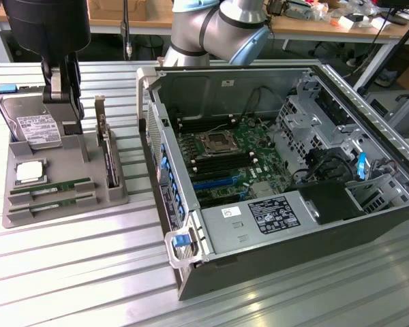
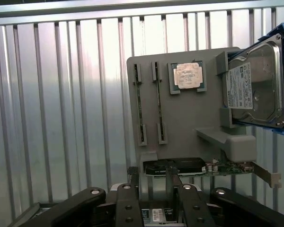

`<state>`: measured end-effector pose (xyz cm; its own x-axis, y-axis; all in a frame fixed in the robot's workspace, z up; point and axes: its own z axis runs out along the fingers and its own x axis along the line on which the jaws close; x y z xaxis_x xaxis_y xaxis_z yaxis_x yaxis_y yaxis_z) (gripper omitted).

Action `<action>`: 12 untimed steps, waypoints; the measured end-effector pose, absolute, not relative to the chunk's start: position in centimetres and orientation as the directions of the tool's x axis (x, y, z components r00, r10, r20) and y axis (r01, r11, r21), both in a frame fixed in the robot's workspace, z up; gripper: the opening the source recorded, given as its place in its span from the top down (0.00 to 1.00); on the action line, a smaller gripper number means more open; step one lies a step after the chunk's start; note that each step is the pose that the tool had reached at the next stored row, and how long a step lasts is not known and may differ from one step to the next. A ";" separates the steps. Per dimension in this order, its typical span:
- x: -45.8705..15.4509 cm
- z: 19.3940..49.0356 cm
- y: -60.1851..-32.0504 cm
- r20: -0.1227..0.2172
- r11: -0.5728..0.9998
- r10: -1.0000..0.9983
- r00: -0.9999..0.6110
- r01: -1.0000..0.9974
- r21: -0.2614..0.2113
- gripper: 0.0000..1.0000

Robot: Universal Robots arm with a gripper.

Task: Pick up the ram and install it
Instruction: 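Pick up the ram and move it above insertion slot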

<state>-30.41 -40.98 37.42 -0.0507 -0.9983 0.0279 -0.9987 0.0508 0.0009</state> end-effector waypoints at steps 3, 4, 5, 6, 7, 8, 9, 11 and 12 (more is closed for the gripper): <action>-30.4 37.1 -41.0 0.028 0.051 -0.998 -0.051 -0.999 0.001 0.64; -30.4 37.0 -41.0 0.028 0.051 -0.998 -0.051 -0.999 0.001 0.64; -30.4 36.9 -41.0 0.028 0.051 -0.998 -0.051 -0.999 0.001 0.64; -30.4 36.9 -41.0 0.028 0.051 -0.998 -0.051 -0.999 0.001 0.64; -30.4 36.8 -41.0 0.028 0.051 -0.998 -0.051 -0.999 0.001 0.64; -30.4 36.8 -41.0 0.028 0.051 -0.998 -0.051 -0.999 0.001 0.64; -30.4 36.7 -41.0 0.028 0.051 -0.998 -0.051 -0.999 0.001 0.64; -30.4 36.6 -41.0 0.028 0.051 -0.998 -0.051 -0.999 0.001 0.64; -30.4 36.5 -41.0 0.028 0.051 -0.998 -0.051 -0.999 0.001 0.64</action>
